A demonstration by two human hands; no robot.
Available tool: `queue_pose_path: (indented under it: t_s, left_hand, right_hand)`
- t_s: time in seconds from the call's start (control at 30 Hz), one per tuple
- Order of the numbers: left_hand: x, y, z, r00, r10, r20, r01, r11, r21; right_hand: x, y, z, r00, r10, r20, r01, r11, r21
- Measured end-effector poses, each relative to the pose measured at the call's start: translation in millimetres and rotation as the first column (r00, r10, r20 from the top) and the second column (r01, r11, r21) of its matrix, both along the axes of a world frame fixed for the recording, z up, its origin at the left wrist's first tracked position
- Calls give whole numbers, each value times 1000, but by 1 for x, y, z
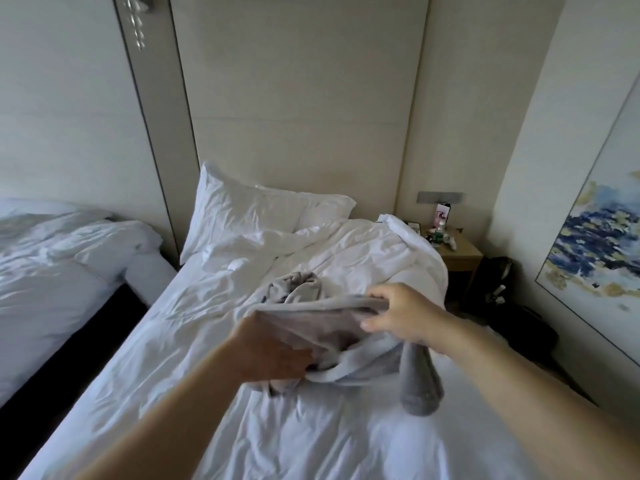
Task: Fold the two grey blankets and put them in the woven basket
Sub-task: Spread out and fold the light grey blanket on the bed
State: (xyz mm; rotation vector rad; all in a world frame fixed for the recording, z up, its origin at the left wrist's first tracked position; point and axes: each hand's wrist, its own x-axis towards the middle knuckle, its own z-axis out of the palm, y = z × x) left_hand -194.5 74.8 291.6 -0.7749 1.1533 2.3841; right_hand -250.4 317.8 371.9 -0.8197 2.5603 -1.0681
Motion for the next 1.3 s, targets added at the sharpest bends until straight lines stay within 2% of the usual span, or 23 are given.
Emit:
queue_pose_path:
  t_s: [0.03,0.1,0.13,0.2,0.3,0.37,0.43,0.53,0.6,0.67,0.73,0.77,0.83,0.9,0.97,1.0,1.07,1.1,1.17,1.23,1.3]
  left_hand:
    - [1,15,-7,998,-17,-56,24,991,130]
    - [-3,45,-20,997,38,-67,-21,970,243]
    - [-6,60,-24,996,56,-63,-39,970,239]
    - [-8,83,-34,997,66,-37,-61,989,132]
    - [-2,97,-52,982,190,-9,-190,980,-60]
    - [2,90,-63,934,356,5,-355,933,-64]
    - [12,78,-71,876,478,56,-475,878,-64]
    - [28,69,-82,779,625,52,-619,779,-99]
    - [39,69,-87,690,722,41,-720,691,-62]
    - [50,67,-94,671,740,33,-741,671,21]
    - [65,60,-100,790,611,53,-611,792,-15]
    - [72,57,-103,861,502,78,-500,865,-51]
    - [84,54,-106,938,300,174,-288,953,-90]
    - [88,58,-105,959,214,187,-215,976,-15]
    - [85,68,-100,962,257,95,-264,962,72]
    - [84,72,-101,938,341,67,-345,936,64]
    - [82,73,-109,850,522,71,-518,853,-65]
    - [85,72,-112,800,596,67,-584,800,-141]
    - [95,68,-116,759,650,36,-636,751,-177]
    - [104,66,-116,786,617,37,-600,777,-190]
    - [109,71,-110,818,573,50,-563,815,-138]
  right_hand:
    - [10,-8,-5,991,136,20,-137,987,84]
    - [25,-22,-27,948,317,24,-312,914,258]
    - [29,-26,-43,929,370,6,-352,880,319]
    - [29,-26,-74,914,404,-19,-375,864,335]
    - [17,-10,-115,967,253,-33,-239,945,224]
    - [6,7,-144,996,85,-32,-77,980,182]
    - [-6,26,-173,998,-59,36,50,977,206]
    - [-22,44,-201,983,-143,113,104,950,295]
    - [-31,40,-206,971,-215,107,189,959,209]
    - [-30,24,-198,921,-304,243,329,942,-70]
    - [-19,0,-181,848,-342,404,478,822,-308]
    - [-12,-12,-172,846,-334,416,493,789,-368]
    - [9,-32,-160,903,-221,370,374,826,-421]
    - [35,-47,-157,965,22,261,85,917,-390]
    - [59,-53,-164,949,286,131,-244,933,-265]
    - [66,-52,-172,925,362,120,-328,915,-234]
    - [72,-46,-186,916,345,206,-281,916,-285]
    - [72,-41,-194,924,269,272,-177,932,-317]
    - [69,-33,-211,900,64,431,66,958,-280]
    - [66,-28,-224,802,-45,596,175,971,-163]
    - [66,-30,-233,615,-44,787,191,977,-94]
